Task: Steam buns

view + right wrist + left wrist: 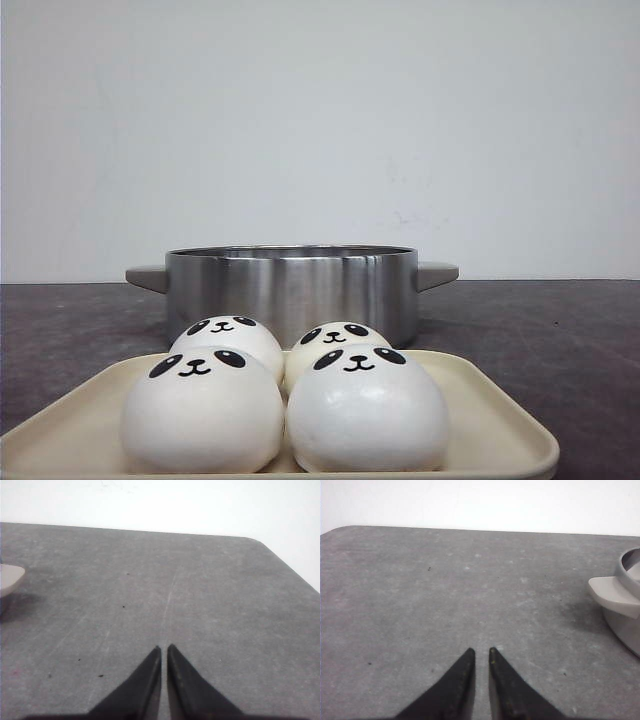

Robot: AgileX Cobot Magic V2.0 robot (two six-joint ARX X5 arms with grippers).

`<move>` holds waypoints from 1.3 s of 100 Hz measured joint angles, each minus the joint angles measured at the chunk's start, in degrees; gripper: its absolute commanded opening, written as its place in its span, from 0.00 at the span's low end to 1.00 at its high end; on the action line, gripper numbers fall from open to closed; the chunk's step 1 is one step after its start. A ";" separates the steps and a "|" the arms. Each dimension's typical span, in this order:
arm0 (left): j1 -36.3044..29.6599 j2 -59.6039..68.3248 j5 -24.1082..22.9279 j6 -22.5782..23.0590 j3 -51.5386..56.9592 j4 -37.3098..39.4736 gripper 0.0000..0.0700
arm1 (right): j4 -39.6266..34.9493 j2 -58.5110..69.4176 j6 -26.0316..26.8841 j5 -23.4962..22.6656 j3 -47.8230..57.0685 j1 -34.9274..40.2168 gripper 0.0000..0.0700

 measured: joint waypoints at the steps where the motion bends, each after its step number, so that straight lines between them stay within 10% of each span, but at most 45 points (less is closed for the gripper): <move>1: 0.00 0.00 0.00 0.02 0.00 0.00 0.00 | 0.00 -0.02 0.00 0.00 0.00 0.00 0.02; 100: 0.00 0.00 0.00 0.00 0.00 0.02 0.00 | 1.99 0.00 0.48 -0.15 0.00 0.00 0.02; 130: 0.00 0.00 0.00 -4.26 0.00 0.02 0.00 | 16.02 0.00 15.41 -12.74 0.00 0.00 0.01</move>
